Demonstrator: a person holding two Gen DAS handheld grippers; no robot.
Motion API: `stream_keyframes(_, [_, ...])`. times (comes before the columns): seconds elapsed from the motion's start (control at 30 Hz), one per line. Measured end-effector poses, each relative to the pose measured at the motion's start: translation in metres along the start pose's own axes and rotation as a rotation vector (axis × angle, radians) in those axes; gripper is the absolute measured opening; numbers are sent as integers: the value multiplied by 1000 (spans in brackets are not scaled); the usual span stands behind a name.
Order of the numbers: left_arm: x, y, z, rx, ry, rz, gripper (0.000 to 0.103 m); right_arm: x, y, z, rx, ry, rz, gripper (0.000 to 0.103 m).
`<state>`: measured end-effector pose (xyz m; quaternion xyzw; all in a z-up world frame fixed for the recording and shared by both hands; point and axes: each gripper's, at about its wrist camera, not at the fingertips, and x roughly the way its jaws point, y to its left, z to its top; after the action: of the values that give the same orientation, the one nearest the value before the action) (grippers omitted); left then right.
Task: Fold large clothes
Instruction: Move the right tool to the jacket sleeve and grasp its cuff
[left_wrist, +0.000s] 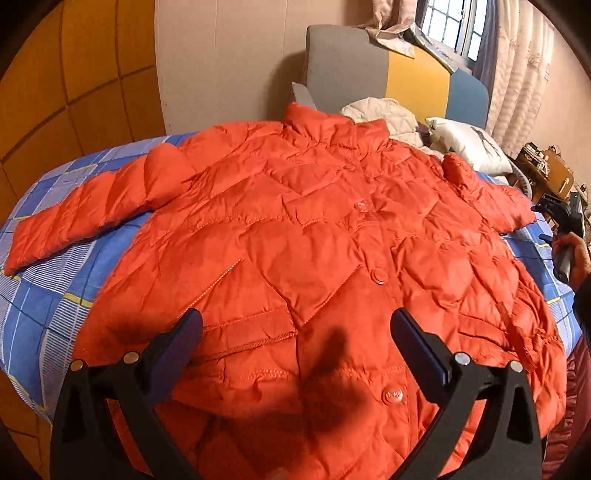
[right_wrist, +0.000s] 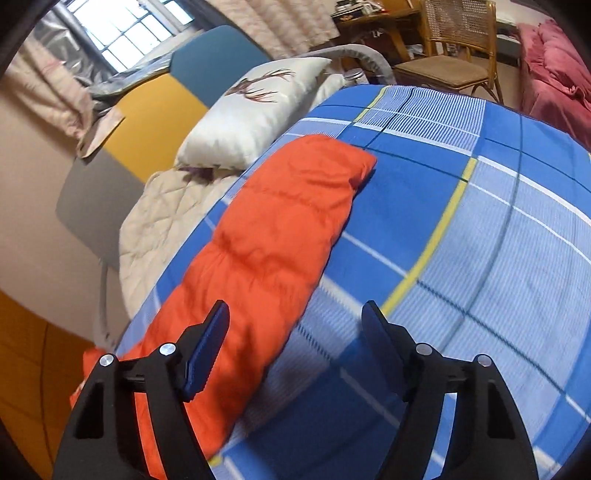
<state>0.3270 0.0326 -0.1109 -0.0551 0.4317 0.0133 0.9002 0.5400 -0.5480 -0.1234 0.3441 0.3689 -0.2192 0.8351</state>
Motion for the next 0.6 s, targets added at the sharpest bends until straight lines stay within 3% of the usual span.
stream_keyframes(0.07, [7, 0, 4, -9, 5, 5, 101, 9, -3, 9, 11, -16, -4, 67])
stream_keyframes(0.4, [28, -2, 29, -3, -17, 7, 101, 41, -22, 42, 89, -74, -11, 66])
stream_keyframes(0.57, [46, -8, 39, 15, 24, -3, 101, 55, -25, 52, 91, -104, -35, 54])
stream_keyframes(0.6, [50, -10, 42, 19, 43, 2, 101, 56, -25, 54, 79, -103, -49, 42])
